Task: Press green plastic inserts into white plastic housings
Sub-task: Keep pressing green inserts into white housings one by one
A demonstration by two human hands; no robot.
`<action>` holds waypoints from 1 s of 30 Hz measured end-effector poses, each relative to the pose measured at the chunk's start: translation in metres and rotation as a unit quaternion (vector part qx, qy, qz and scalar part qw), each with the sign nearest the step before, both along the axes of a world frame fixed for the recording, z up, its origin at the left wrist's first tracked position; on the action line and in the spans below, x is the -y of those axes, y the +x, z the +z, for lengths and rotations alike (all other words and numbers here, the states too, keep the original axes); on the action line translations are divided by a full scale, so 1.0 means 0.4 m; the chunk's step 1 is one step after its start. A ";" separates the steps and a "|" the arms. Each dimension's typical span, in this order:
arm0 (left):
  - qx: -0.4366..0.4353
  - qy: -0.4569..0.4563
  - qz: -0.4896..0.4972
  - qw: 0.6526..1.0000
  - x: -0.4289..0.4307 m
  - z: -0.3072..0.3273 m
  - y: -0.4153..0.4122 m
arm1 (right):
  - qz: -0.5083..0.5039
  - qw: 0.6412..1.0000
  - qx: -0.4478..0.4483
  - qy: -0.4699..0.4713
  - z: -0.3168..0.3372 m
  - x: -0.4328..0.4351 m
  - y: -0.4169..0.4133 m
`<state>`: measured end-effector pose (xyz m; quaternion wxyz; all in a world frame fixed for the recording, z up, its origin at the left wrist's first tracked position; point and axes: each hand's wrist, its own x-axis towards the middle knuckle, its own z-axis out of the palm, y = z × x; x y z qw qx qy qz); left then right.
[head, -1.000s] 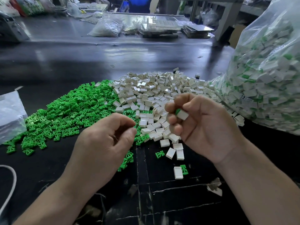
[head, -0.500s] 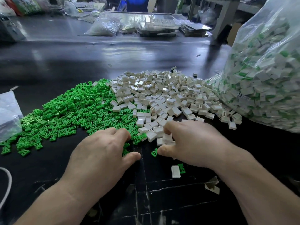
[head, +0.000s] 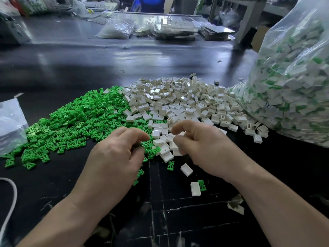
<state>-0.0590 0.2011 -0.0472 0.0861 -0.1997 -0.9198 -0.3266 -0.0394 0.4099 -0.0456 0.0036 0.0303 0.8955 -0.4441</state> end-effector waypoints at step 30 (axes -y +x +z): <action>0.258 0.451 -0.059 0.852 -0.016 0.008 0.011 | 0.073 0.960 0.006 -0.272 0.031 0.053 0.025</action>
